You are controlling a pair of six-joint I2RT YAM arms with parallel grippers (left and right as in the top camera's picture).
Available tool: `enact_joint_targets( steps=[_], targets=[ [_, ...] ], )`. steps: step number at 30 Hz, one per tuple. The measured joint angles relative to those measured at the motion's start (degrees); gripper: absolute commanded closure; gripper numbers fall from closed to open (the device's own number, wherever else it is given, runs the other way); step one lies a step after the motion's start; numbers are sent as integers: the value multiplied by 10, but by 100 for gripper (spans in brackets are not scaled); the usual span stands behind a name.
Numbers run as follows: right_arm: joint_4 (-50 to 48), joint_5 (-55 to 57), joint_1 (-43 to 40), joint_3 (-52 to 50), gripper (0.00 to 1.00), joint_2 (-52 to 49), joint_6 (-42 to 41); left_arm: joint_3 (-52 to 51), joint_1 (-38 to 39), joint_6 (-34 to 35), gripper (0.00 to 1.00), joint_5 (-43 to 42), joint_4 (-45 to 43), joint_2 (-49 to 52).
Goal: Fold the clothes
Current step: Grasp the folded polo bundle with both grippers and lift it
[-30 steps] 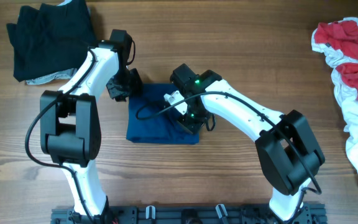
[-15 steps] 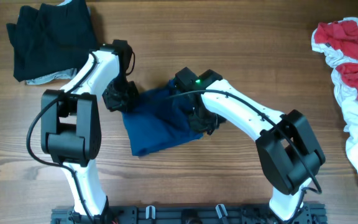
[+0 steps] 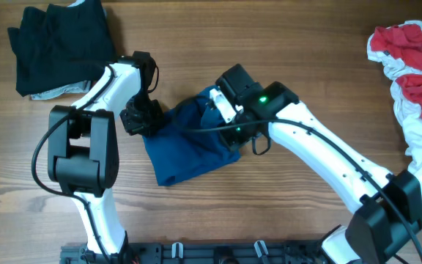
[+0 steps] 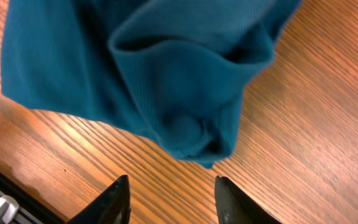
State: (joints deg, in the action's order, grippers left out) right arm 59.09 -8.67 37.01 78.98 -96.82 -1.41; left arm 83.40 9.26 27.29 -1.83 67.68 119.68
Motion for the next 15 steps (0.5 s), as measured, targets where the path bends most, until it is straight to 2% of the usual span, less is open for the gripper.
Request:
enact_joint_targets(
  steps=[6, 7, 8, 9, 11, 13, 14, 15],
  targets=[
    [-87, 11, 29, 0, 56, -61, -4, -2, 0, 0, 96, -2, -2, -1],
    [-93, 15, 29, 0, 64, -72, -5, -2, 0, 0, 96, -2, -2, -1],
    [-96, 18, 29, 0, 87, -81, -9, -2, 0, 0, 96, -2, -2, -1],
    [-97, 30, 29, 0, 96, -87, -24, -2, 0, 0, 96, -2, -2, -1],
    [-76, 88, 29, 0, 96, -89, -81, -2, 0, 0, 96, -2, -2, -1],
    [2, 169, 25, 0, 95, -89, -171, -2, 0, 0, 96, -1, 1, -1],
    [49, 205, 18, 0, 89, -90, -224, -2, 0, 0, 96, 0, 2, -1],
    [72, 216, 11, 0, 69, -90, -252, -2, 0, 0, 96, 0, 3, -1]
  ],
)
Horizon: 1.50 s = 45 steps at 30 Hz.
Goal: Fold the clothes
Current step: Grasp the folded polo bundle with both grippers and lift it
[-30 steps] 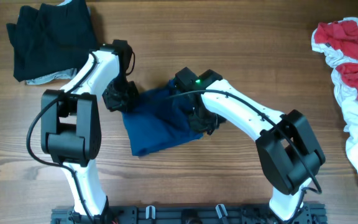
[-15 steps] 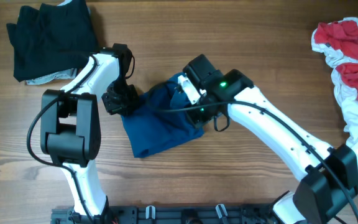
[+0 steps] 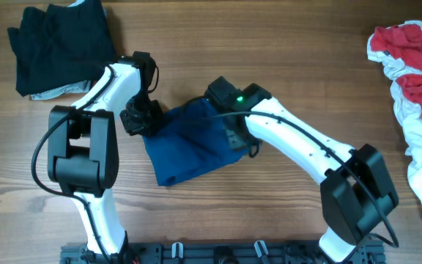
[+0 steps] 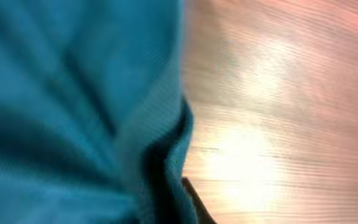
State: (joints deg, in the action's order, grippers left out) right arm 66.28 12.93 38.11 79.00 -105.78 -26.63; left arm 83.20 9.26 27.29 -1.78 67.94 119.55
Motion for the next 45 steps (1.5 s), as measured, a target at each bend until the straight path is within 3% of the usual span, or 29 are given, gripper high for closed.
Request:
enact_joint_targets(
  steps=[1, 4, 6, 7, 9, 11, 14, 18, 25, 29, 31, 34, 36, 38, 39, 40, 42, 45],
  targets=[
    [28, 7, -8, 0, 62, 0, -18, 0, 0, 0, 96, 0, 0, 0],
    [26, -5, -24, 0, 68, 0, -8, 0, 0, 0, 96, 0, 4, 0],
    [23, -13, -24, 0, 66, 0, -3, -4, 0, 0, 96, -1, 28, 0],
    [18, -16, -24, 0, 65, 0, -2, -8, 0, 0, 90, -2, 31, -3],
    [5, -40, -24, 0, 63, 0, 20, -17, 0, 2, 45, -2, 11, -29],
    [-3, -99, -24, 0, 67, 0, 68, -20, 0, -2, 40, -2, -31, -84],
    [-9, -150, -24, 0, 70, 0, 90, -16, 0, 0, 49, -2, -100, -139],
    [-22, -185, -24, 0, 71, 0, 89, -15, 0, 0, 67, -2, -164, -118],
    [-132, -212, -24, -101, 70, 4, 89, -16, 0, 0, 74, -25, -118, -25],
    [-219, -160, -46, -119, 69, -4, 92, -37, 0, -7, 96, -27, -77, -22],
    [-268, -150, -59, -120, 69, -12, 101, -63, 0, -11, 96, -41, -76, -29],
    [-419, -122, -107, -122, 66, -26, 157, -103, -1, -11, 96, -82, -54, -43],
    [-439, -109, -124, -121, 63, -26, 200, -118, -1, -11, 96, -112, -36, -44],
    [-432, -102, -128, -120, 62, -26, 233, -128, -1, -9, 87, -125, -37, -50],
    [-427, -101, -128, -119, 62, -26, 239, -136, -3, -7, 57, -125, -49, -60],
    [-416, -101, -127, -118, 61, -26, 246, -143, -5, -4, 37, -125, -62, -75],
    [-407, -101, -127, -118, 61, -26, 252, -148, -14, -3, 13, -124, -106, -115],
    [-403, -101, -127, -118, 60, -26, 255, -146, -37, 1, 11, -123, -197, -155]
  ],
)
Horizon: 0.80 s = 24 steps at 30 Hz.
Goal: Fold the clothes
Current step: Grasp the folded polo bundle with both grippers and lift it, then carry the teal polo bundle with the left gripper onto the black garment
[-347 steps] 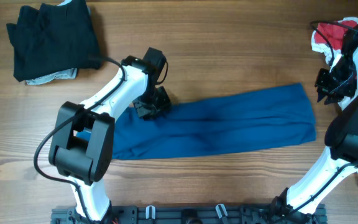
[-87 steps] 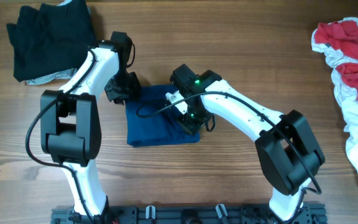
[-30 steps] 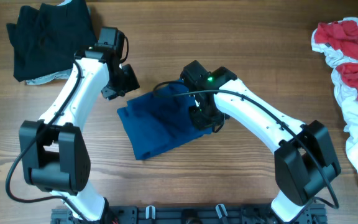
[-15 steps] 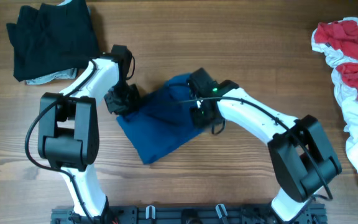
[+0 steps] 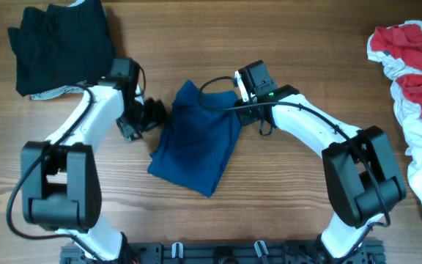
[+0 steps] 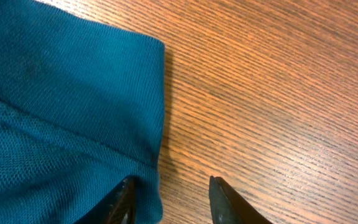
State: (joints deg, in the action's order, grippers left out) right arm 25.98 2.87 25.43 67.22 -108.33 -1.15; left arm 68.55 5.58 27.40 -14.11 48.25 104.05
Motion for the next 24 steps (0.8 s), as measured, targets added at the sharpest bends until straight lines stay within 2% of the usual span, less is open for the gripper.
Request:
enact_joint_targets(
  steps=[3, 6, 7, 10, 11, 12, 15, 17, 18, 19, 20, 24],
  targets=[
    [2, 0, 0, 0, 60, 0, 0, 0, -12, -14, 13, -45, -129, -1],
    [8, 0, 0, 0, 59, 0, -1, 0, -12, -31, 18, -110, -179, 6],
    [10, 0, 0, 0, 55, 0, -10, 0, -12, -34, 16, -139, -185, 21],
    [10, 0, 0, 0, 51, 2, -34, 0, -12, -36, 10, -196, -186, 79],
    [11, 0, 0, 0, 51, 8, -37, 1, -12, -38, 12, -222, -192, 94],
    [11, 0, -1, 0, 51, 29, -38, 3, -12, -38, 18, -238, -194, 98],
    [12, 0, -10, 0, 51, 83, -40, 7, 0, -44, 24, -276, -185, 114],
    [19, 0, -22, 1, 51, 103, -40, 8, 24, -55, 36, -280, -169, 116],
    [23, 0, -28, 1, 51, 109, -40, 8, 37, -61, 47, -275, -163, 116],
    [26, 0, -33, 1, 51, 113, -40, 8, 43, -63, 75, -271, -160, 116],
    [30, 0, -35, 1, 51, 116, -40, 8, 57, -68, 96, -258, -155, 119],
    [33, 0, -35, 1, 51, 134, -40, 8, 67, -72, 96, -243, -161, 124]
  ],
)
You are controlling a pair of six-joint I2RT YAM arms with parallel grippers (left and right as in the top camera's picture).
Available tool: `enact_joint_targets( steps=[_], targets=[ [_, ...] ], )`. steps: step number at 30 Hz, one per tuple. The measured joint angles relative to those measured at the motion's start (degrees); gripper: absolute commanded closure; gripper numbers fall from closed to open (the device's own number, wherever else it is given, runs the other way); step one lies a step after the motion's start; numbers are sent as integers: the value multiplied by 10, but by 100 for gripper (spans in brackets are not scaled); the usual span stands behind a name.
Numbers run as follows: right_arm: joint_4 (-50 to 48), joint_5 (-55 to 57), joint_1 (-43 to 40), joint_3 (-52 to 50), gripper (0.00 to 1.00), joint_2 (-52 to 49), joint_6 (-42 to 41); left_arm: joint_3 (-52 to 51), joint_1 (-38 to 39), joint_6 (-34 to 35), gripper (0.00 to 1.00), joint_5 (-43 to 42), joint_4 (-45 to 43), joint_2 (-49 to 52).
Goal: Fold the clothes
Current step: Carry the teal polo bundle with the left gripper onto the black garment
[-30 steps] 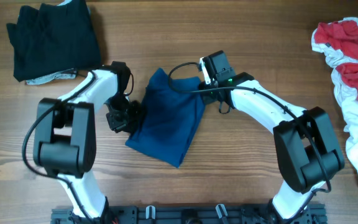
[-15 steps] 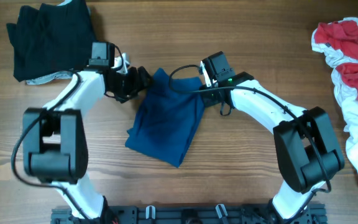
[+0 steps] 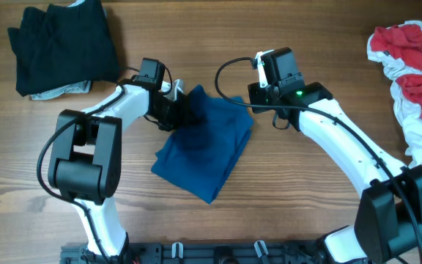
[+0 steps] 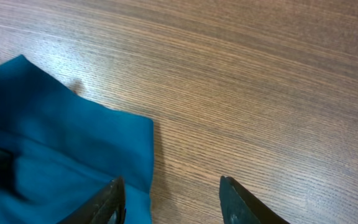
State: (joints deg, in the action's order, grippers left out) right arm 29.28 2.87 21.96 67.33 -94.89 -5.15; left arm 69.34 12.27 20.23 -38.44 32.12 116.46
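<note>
A blue garment (image 3: 205, 143) lies partly folded at the table's middle; in the right wrist view its right corner (image 4: 61, 149) shows at lower left. My left gripper (image 3: 179, 107) rests on the garment's upper left edge, and cloth hides how its fingers stand. To the upper right of the garment my right gripper (image 4: 171, 182) is open over bare wood, nothing between its fingers (image 4: 114, 199). Its left finger is over the cloth's edge.
Folded black clothes (image 3: 61, 45) sit at the back left corner. A heap of red and white clothes (image 3: 414, 84) lies along the right edge. A black rail (image 3: 218, 253) runs along the front edge of the wooden table (image 3: 328, 29).
My left gripper has moved right, from the bare wood left of the garment onto its upper left edge. The right gripper, open, has drawn back from the garment's upper right corner. The garment's top is wider.
First the garment lay bunched between both grippers, the right one open above it. Then the right gripper was down in the cloth. Later the garment lay longer and flatter, the right gripper open at its corner and the left apart. Now the left touches it.
</note>
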Motion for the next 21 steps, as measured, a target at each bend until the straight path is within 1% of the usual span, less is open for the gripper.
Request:
enact_joint_targets(
  steps=[3, 4, 6, 9, 11, 13, 15, 16, 18, 21],
  targets=[
    [2, 0, 0, 0, 51, 2, 0, 0, -5, 0, 96, 11, -7, -3],
    [3, 0, 0, 0, 51, 2, 0, 2, -12, 0, 96, 30, -7, -10],
    [5, 0, 0, 0, 51, 2, 0, 14, -36, -2, 96, 97, -8, -40],
    [5, 0, 0, 0, 51, 2, 0, 39, -79, -7, 96, 224, -30, -115],
    [7, 0, 0, 0, 51, 2, 0, 44, -108, -29, 96, 282, -89, -152],
    [9, 0, 0, 0, 51, 2, 0, 47, -143, -48, 96, 312, -139, -173],
    [12, 0, 0, 0, 51, 2, 0, 48, -186, -63, 96, 333, -218, -177],
    [12, 0, 0, 0, 51, 2, 0, 47, -204, -65, 96, 342, -243, -178],
    [12, 0, 0, 0, 51, 2, 0, 45, -238, -68, 96, 348, -320, -177],
    [12, 0, 0, 0, 51, 2, -2, 45, -278, -71, 96, 352, -404, -176]
  ],
)
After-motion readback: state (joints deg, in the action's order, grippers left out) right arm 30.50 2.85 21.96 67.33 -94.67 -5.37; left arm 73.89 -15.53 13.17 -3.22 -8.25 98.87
